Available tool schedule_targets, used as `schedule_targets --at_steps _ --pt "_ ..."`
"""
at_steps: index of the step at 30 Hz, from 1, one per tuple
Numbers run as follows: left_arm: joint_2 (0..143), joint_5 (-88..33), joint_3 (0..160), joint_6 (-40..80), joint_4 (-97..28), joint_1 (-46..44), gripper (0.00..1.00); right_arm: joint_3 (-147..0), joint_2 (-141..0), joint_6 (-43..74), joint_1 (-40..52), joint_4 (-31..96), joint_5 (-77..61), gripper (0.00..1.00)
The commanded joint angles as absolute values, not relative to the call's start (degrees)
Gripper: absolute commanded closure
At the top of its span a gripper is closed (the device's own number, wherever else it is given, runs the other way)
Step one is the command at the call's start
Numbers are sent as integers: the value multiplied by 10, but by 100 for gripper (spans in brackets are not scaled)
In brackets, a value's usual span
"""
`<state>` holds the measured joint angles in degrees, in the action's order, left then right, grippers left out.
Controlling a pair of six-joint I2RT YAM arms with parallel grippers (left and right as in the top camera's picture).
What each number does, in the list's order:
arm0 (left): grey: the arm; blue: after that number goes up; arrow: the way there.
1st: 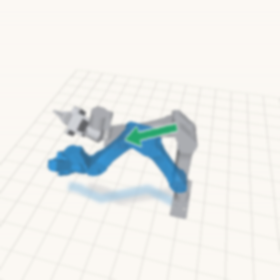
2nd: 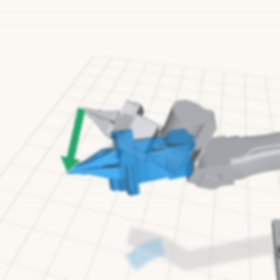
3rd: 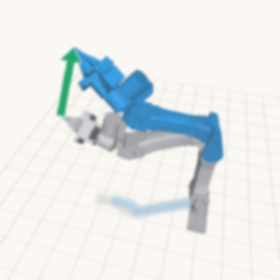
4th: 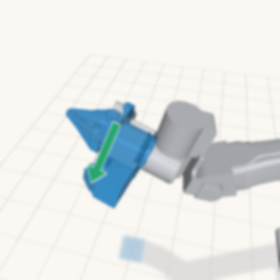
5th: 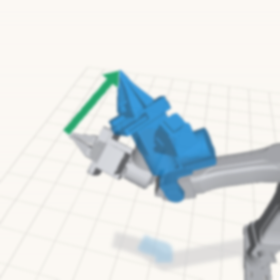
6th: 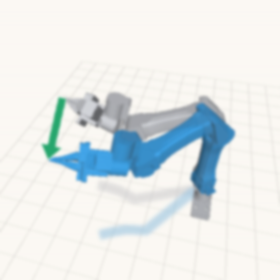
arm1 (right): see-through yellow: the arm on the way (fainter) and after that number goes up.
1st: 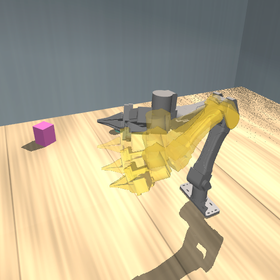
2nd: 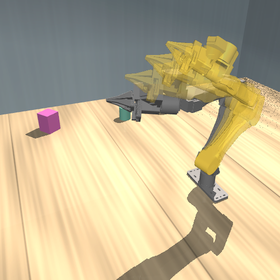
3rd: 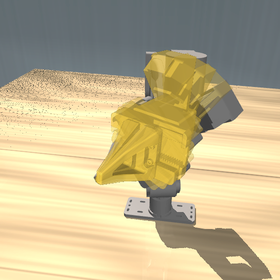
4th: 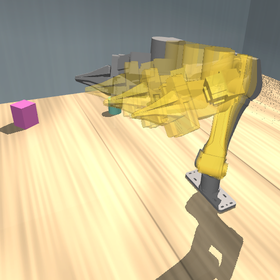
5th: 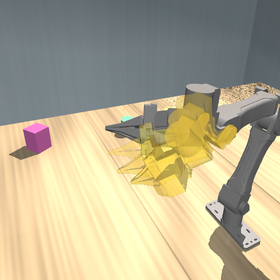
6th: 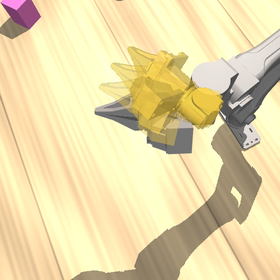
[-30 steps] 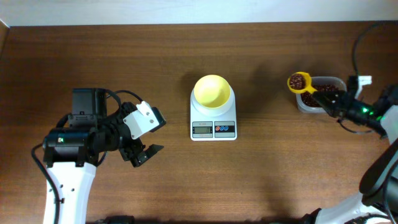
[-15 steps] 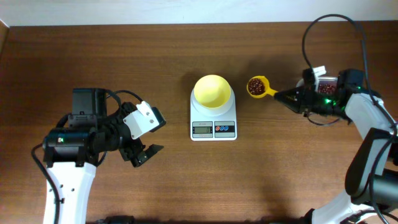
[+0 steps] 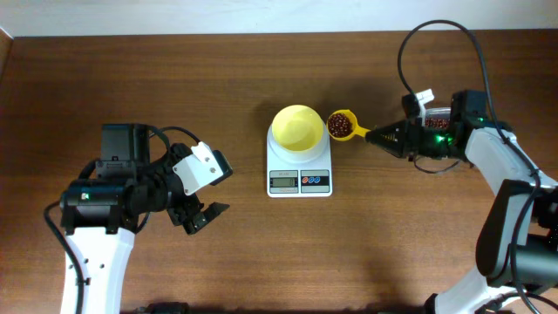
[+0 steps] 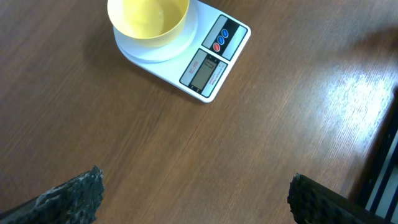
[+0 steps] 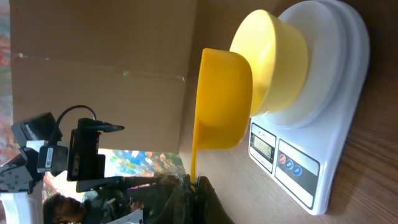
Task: Scoop item into bowl and weigh 50g on scale
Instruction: 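Carry the filled scoop left over the yellow bowl on the scale, then tip the scoop to pour beans into the yellow bowl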
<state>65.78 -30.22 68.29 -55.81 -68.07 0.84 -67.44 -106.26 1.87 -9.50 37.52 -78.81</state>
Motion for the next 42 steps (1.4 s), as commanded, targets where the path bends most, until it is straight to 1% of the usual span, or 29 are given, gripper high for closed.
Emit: schedule_targets --at_steps 1,10,17,19,22,31,35,42 --pt "657 -315 683 -567 -682 12 1 -674 -1068 68 -74 335 -809 96" --pt "657 -314 683 -567 -682 12 1 -674 -1068 199 -18 163 -803 96" --pt "657 -315 683 -567 -682 12 1 -674 -1068 204 14 134 -725 96" --pt "657 -314 683 -567 -682 12 1 -674 -1068 200 15 106 -711 96" --pt "657 -315 683 -567 -682 12 1 -674 -1068 150 15 85 -691 96" --pt "657 -315 683 -567 -682 12 1 -674 -1068 -39 15 85 -691 96" --pt "657 -314 683 -567 -682 12 1 -674 -1068 -48 15 85 -658 96" --pt "657 -314 683 -567 -682 12 1 -674 -1068 -93 16 87 -655 96"
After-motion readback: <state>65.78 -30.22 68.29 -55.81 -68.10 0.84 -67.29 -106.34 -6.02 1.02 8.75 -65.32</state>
